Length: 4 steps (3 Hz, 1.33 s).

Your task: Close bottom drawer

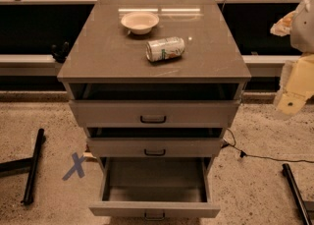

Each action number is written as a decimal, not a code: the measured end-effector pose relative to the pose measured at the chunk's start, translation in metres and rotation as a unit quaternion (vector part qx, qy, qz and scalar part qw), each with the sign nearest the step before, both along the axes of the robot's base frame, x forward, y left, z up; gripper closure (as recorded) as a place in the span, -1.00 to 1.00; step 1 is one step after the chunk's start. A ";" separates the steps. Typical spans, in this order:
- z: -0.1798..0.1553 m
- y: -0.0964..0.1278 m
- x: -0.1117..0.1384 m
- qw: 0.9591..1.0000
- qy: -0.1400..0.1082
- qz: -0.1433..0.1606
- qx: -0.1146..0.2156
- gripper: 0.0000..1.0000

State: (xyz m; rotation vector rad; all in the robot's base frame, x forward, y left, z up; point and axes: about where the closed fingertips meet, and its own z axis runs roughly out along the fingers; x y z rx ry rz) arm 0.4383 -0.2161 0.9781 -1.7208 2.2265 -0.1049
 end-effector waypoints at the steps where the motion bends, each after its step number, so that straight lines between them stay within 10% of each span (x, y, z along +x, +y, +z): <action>1: 0.000 0.000 0.000 1.000 0.000 0.000 0.000 -1.00; 3: -0.113 0.010 -0.017 0.992 0.091 -0.036 0.077 -1.00; 4: -0.186 0.036 -0.035 0.975 0.157 -0.054 0.144 -1.00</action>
Offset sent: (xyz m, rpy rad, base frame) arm -0.0148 -0.0046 -0.1510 0.1515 0.2640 -0.0710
